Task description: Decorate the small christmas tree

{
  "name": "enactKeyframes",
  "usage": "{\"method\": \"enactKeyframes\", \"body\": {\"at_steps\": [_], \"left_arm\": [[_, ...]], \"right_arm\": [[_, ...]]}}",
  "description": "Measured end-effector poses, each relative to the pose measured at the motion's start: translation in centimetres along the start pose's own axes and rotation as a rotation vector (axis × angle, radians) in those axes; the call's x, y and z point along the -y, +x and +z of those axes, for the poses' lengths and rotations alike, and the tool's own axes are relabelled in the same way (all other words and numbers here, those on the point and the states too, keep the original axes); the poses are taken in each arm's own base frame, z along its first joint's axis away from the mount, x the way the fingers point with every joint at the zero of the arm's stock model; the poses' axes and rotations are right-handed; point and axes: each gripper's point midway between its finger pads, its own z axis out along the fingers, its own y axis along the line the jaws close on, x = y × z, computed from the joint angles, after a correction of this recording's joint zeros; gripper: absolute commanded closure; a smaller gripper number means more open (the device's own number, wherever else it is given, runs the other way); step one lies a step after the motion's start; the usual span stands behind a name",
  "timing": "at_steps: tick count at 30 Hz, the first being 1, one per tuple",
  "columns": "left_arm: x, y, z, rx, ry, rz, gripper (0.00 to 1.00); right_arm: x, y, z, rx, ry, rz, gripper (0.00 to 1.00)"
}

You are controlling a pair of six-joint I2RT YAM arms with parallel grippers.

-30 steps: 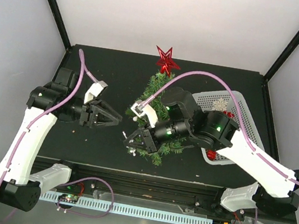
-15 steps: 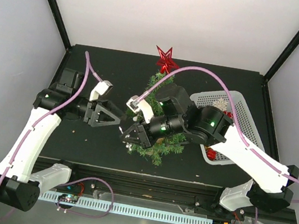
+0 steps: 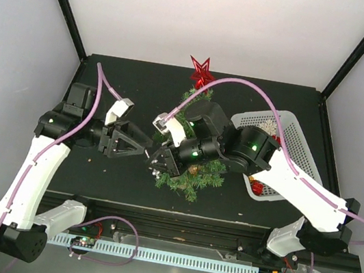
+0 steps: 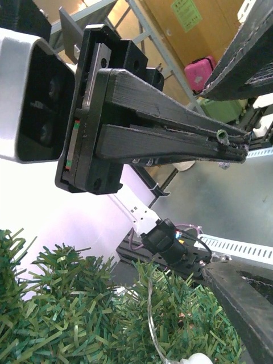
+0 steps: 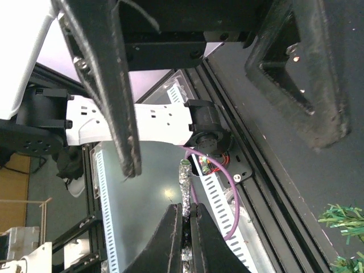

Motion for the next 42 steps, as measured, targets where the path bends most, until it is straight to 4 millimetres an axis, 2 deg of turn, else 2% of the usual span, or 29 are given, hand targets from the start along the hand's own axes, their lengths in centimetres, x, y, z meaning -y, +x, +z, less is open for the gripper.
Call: {"method": "enactKeyframes", "body": {"at_steps": [4,8,12,16,21,23,29,34,39,42], "left_arm": [[0.3,0.1,0.0,0.0,0.0,0.014,0.26],[0.6,0.2,0.0,0.0,0.0,0.027,0.33],[0.9,0.3,0.0,0.0,0.001,0.038,0.49],[1.1,0.4,0.0,0.0,0.002,0.045,0.73],[1.3,0.4,0.1,-0.003,0.005,0.051,0.88],[1.2,0.4,0.1,-0.003,0.002,0.049,0.97],[1.1,0.4,0.1,-0.004,-0.002,0.047,0.98],[1.2,0.3,0.1,-0.004,-0.001,0.044,0.98],[1.1,0.1,0.1,-0.003,-0.002,0.042,0.98],[1.1,0.1,0.1,-0.003,0.001,0.044,0.99]], "right_arm": [[0.2,-0.6,0.3,0.007,0.019,0.001,0.97],[0.4,-1.1,0.7,0.006,0.03,0.005,0.97],[0.9,-1.2,1.1,-0.002,0.049,0.014,0.97],[1.1,-1.1,1.2,-0.007,0.057,0.021,0.97],[1.3,-1.1,1.2,-0.007,0.07,0.026,0.97],[1.3,-1.1,1.2,-0.005,0.072,0.025,0.97],[1.1,-1.1,1.1,-0.002,0.072,0.022,0.95],[1.2,-1.2,1.0,0.001,0.08,0.023,0.72],[1.4,-1.5,0.9,0.017,0.096,0.017,0.69],[1.4,-1.6,0.5,0.031,0.104,0.012,0.59]]}}
